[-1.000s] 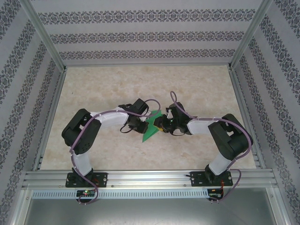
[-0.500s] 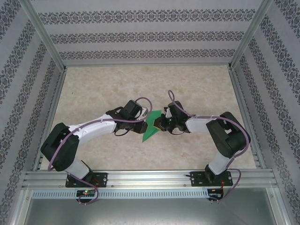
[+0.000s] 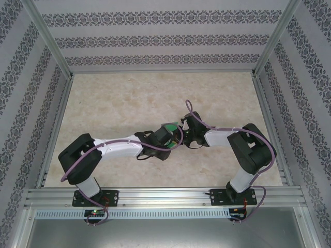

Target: Fold a paper plane with a square sheet of paper (pick it up from the middle)

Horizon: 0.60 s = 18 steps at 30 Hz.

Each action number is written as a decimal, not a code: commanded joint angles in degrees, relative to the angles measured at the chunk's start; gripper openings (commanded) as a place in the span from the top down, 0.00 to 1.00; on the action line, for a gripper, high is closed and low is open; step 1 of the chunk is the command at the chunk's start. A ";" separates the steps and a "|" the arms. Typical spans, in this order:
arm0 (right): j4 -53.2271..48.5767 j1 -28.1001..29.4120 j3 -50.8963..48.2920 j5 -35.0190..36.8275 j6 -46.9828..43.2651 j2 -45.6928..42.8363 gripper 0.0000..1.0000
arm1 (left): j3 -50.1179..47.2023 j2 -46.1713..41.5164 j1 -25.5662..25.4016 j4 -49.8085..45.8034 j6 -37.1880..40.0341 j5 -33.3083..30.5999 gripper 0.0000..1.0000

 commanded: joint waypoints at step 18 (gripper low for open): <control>-0.43 -0.78 2.53 -1.30 1.15 -2.74 0.85 | -1.28 0.47 -4.15 3.01 -2.23 -10.86 0.59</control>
